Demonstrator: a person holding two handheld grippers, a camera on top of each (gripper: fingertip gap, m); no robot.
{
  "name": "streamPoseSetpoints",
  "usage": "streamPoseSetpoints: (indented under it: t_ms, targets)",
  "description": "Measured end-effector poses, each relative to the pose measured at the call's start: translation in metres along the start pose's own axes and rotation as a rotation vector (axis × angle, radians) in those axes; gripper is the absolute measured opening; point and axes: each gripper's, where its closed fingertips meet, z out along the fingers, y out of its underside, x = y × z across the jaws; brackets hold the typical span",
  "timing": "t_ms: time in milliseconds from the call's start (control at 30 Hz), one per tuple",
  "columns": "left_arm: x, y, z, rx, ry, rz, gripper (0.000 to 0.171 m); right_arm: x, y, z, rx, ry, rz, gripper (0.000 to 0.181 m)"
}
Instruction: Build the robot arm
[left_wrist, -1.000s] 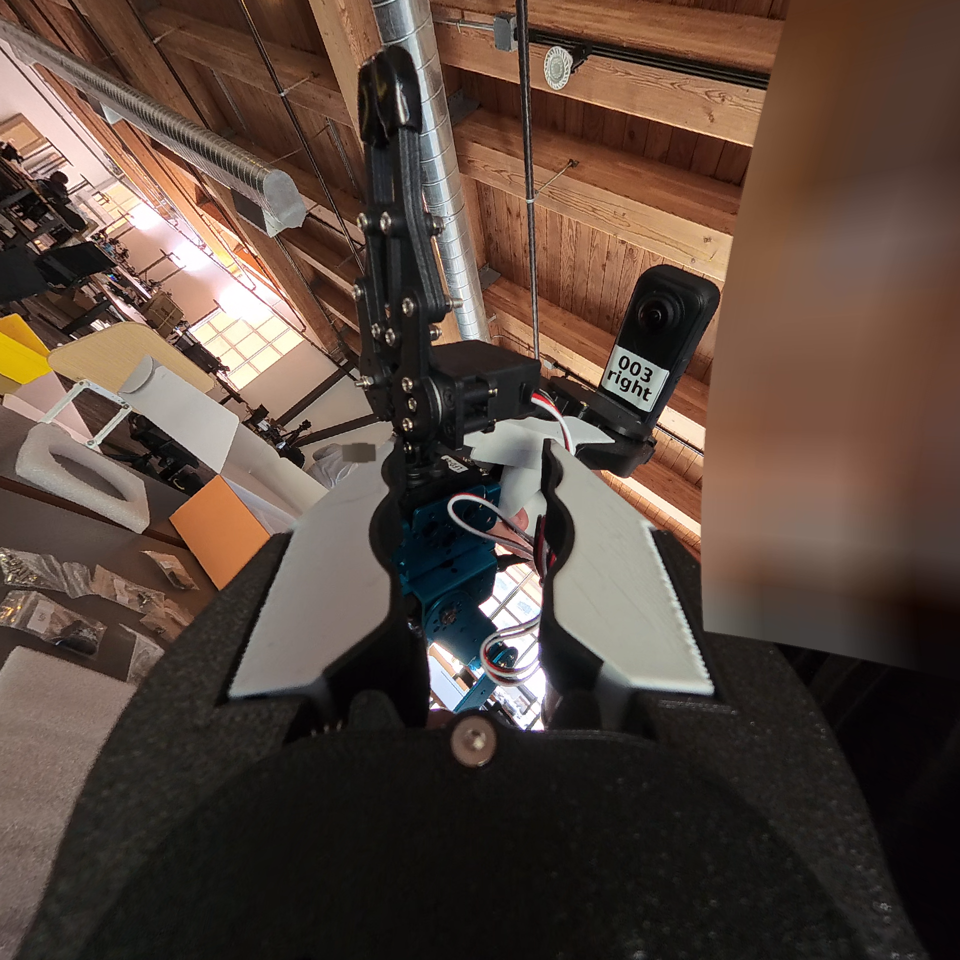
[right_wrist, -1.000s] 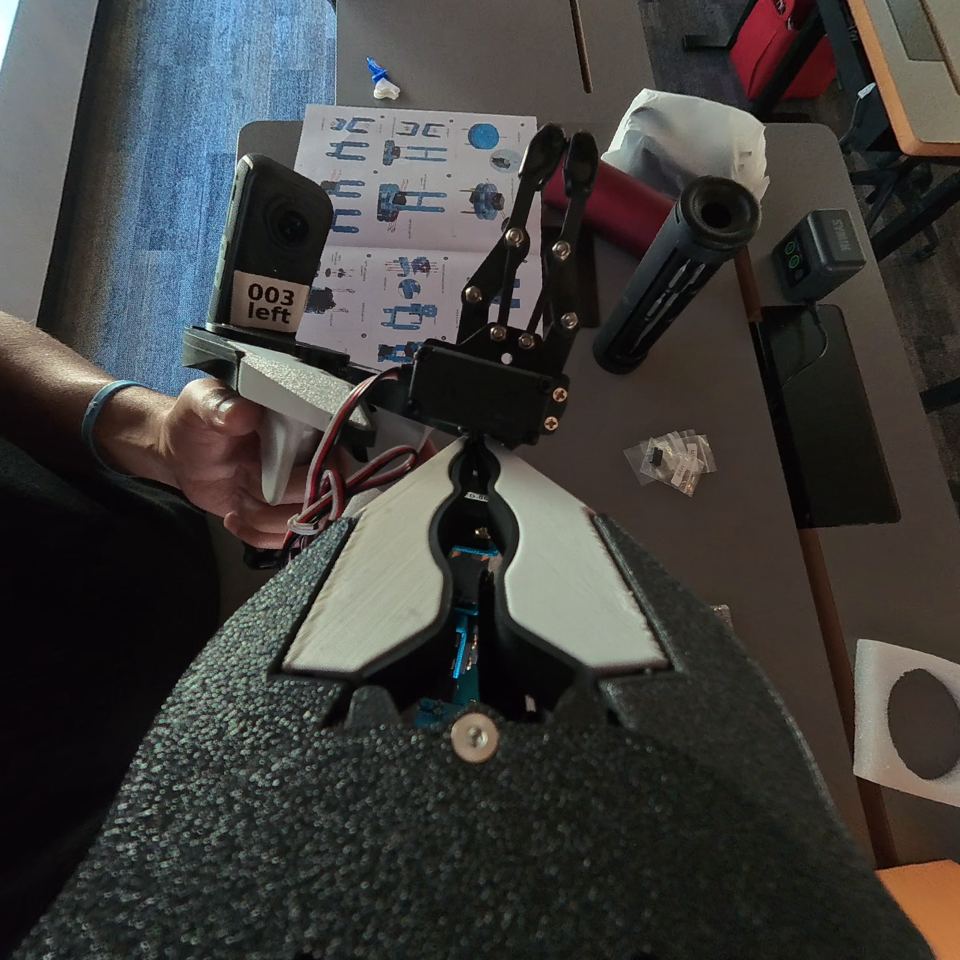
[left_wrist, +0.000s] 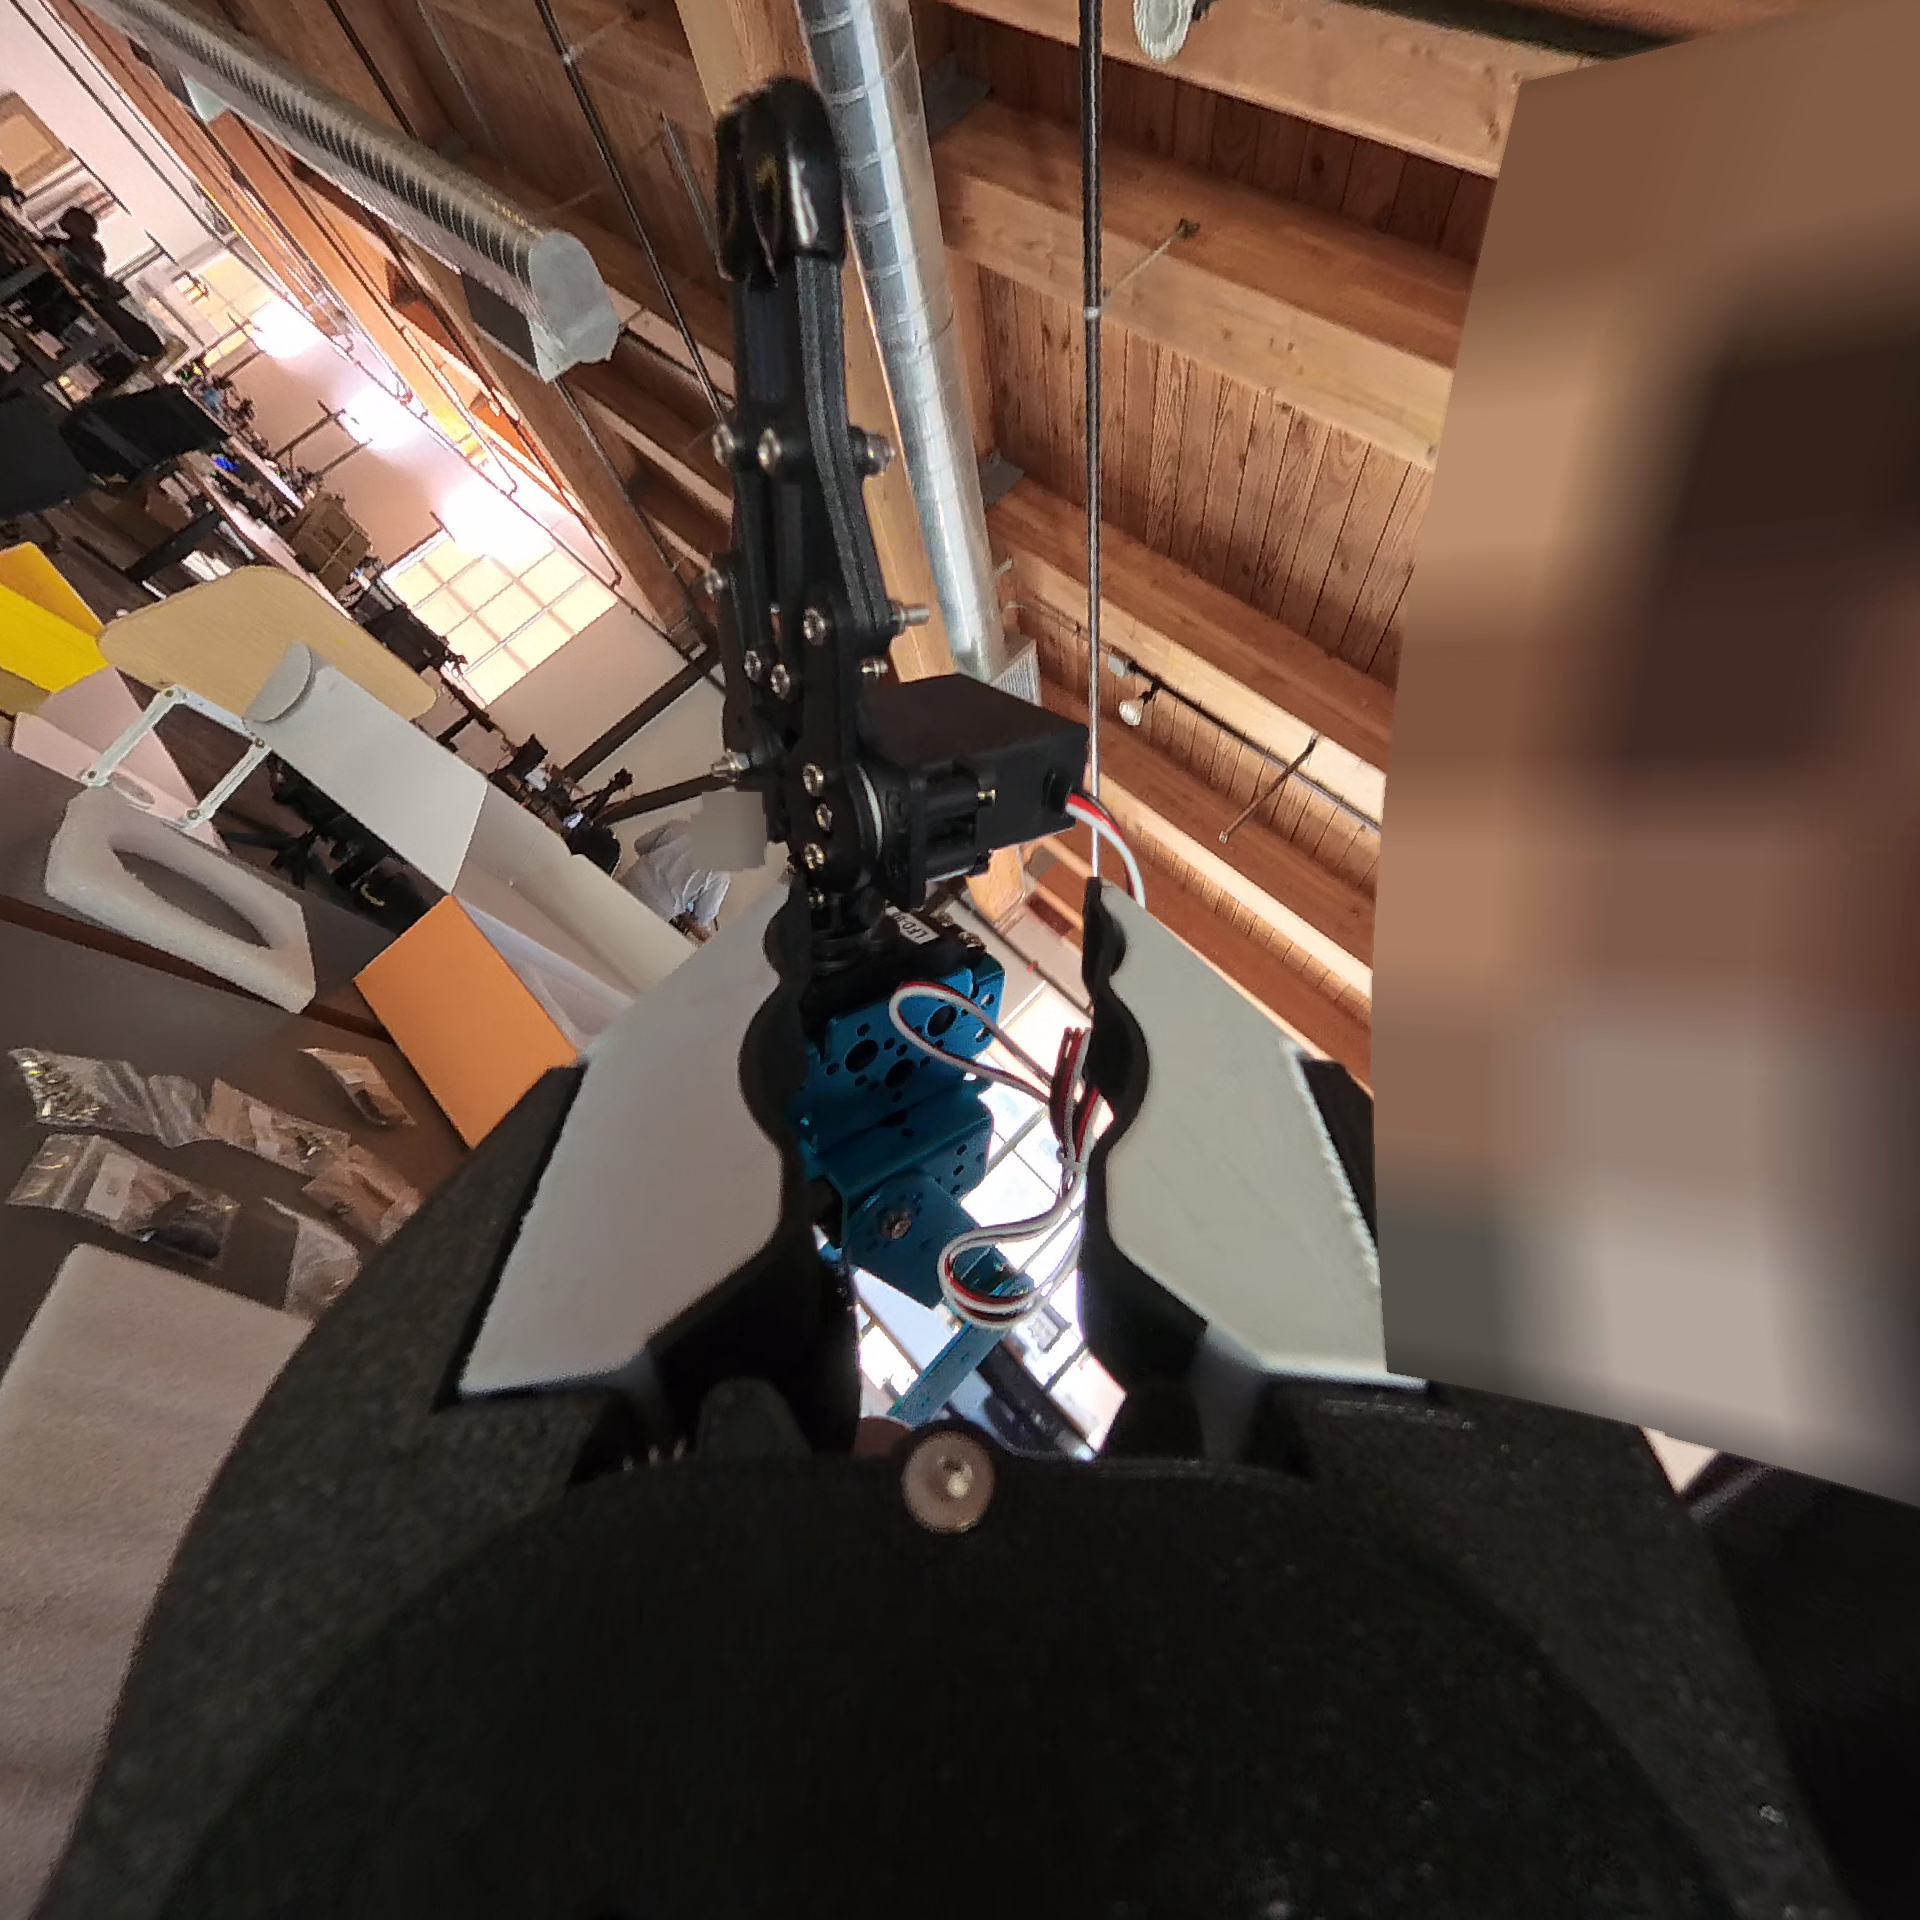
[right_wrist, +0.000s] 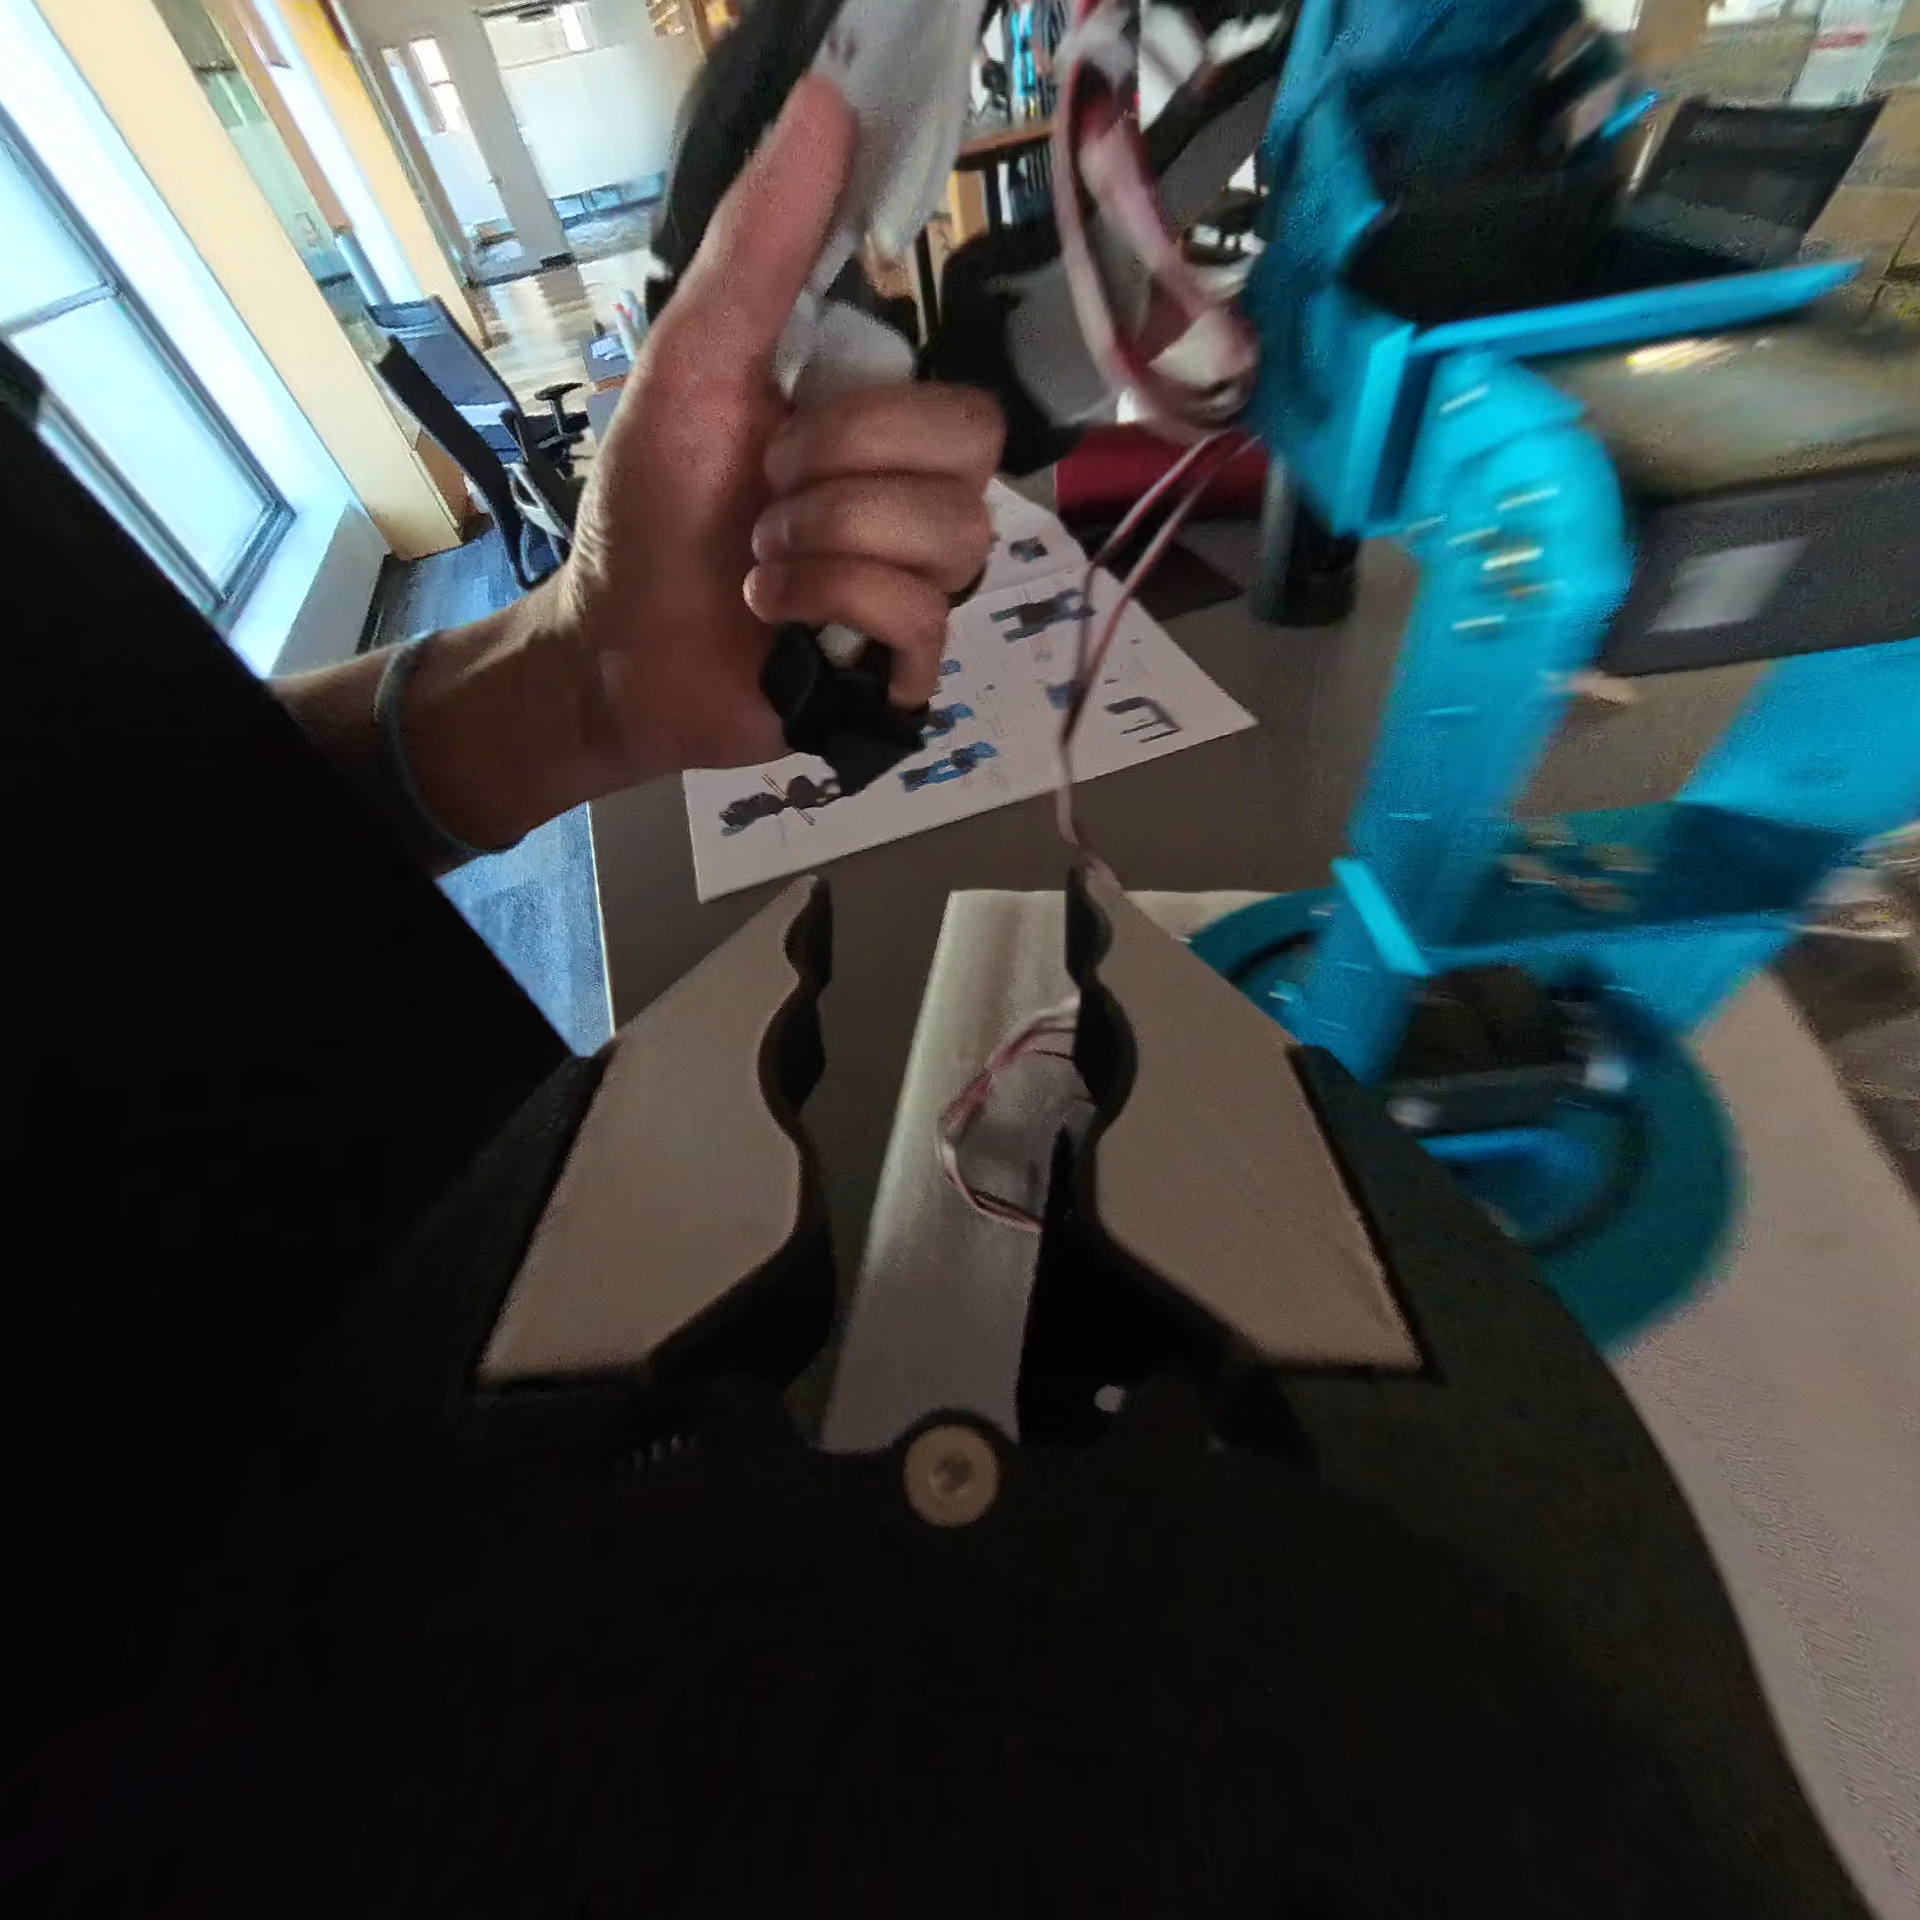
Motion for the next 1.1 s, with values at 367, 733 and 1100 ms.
streamPoseSetpoints:
  t_ms: [367, 733, 1100]
  targets:
    - [-0.005, -0.003, 0.004, -0.078, 0.011, -0.067, 0.051, 0.046, 0.054, 0.119, -0.107, 0.438, 0.184, 0.033]
    - [-0.008, -0.004, 0.006, -0.131, 0.061, -0.107, 0.05, 0.095, 0.083, 0.117, -0.375, 0.944, 0.16, 0.027]
    - [-0.01, -0.005, 0.007, -0.157, 0.089, -0.158, 0.051, 0.099, 0.09, 0.124, -0.37, 0.938, 0.262, 0.02]
